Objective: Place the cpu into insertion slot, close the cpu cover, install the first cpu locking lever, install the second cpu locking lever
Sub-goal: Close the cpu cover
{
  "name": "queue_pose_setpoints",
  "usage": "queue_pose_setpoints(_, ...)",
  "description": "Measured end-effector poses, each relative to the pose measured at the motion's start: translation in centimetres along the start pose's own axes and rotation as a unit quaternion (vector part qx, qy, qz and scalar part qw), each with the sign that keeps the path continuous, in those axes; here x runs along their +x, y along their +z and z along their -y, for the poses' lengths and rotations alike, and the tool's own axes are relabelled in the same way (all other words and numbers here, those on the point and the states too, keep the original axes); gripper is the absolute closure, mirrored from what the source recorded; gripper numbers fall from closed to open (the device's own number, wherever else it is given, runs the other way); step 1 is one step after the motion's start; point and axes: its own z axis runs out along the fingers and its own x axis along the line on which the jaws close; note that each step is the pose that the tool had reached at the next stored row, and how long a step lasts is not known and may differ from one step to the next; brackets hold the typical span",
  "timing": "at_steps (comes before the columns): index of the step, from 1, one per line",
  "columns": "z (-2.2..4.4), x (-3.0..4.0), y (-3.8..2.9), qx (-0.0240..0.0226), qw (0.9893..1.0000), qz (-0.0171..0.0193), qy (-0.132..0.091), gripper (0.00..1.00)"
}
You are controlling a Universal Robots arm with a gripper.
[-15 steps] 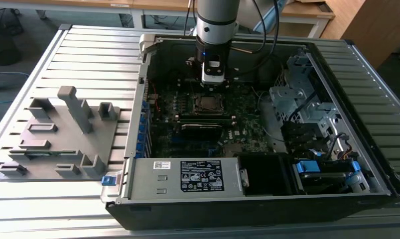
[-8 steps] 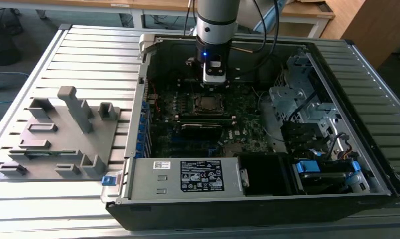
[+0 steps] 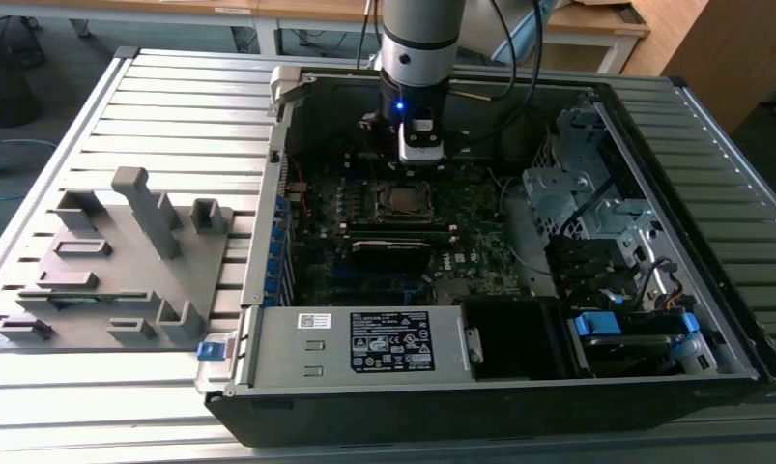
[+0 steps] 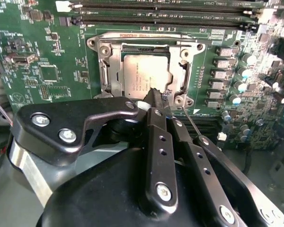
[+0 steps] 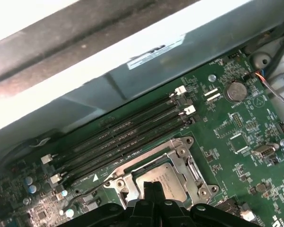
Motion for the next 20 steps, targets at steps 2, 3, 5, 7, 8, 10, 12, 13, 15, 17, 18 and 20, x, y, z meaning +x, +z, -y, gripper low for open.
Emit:
queue_pose_setpoints(2, 0.00, 0.00, 0.01, -0.0001, 1.0000, -0.0004, -0.010, 0.90)
queue_pose_setpoints(3, 0.00, 0.00, 0.01, 0.0000, 0.9999, -0.0006, -0.014, 0.90)
queue_pose_setpoints(5, 0.00, 0.00, 0.02, -0.0001, 0.9998, -0.0009, -0.021, 0.90)
queue_pose_setpoints(7, 0.00, 0.00, 0.03, -0.0001, 0.9996, -0.0012, -0.027, 0.90)
queue_pose_setpoints(8, 0.00, 0.00, 0.03, -0.0001, 0.9995, -0.0013, -0.030, 0.90)
queue_pose_setpoints(10, 0.00, 0.00, 0.03, -0.0001, 0.9993, -0.0016, -0.036, 0.90)
queue_pose_setpoints(12, 0.00, 0.00, 0.04, -0.0001, 0.9991, -0.0019, -0.042, 0.90)
queue_pose_setpoints(13, 0.00, 0.00, 0.04, -0.0001, 0.9990, -0.0019, -0.044, 0.90)
queue_pose_setpoints(15, 0.00, 0.00, 0.04, -0.0001, 0.9988, -0.0022, -0.049, 0.90)
queue_pose_setpoints(17, 0.00, 0.00, 0.04, -0.0002, 0.9985, -0.0024, -0.055, 0.90)
queue_pose_setpoints(18, 0.00, 0.00, 0.05, -0.0002, 0.9983, -0.0025, -0.057, 0.90)
queue_pose_setpoints(20, 0.00, 0.00, 0.05, -0.0002, 0.9981, -0.0028, -0.062, 0.90)
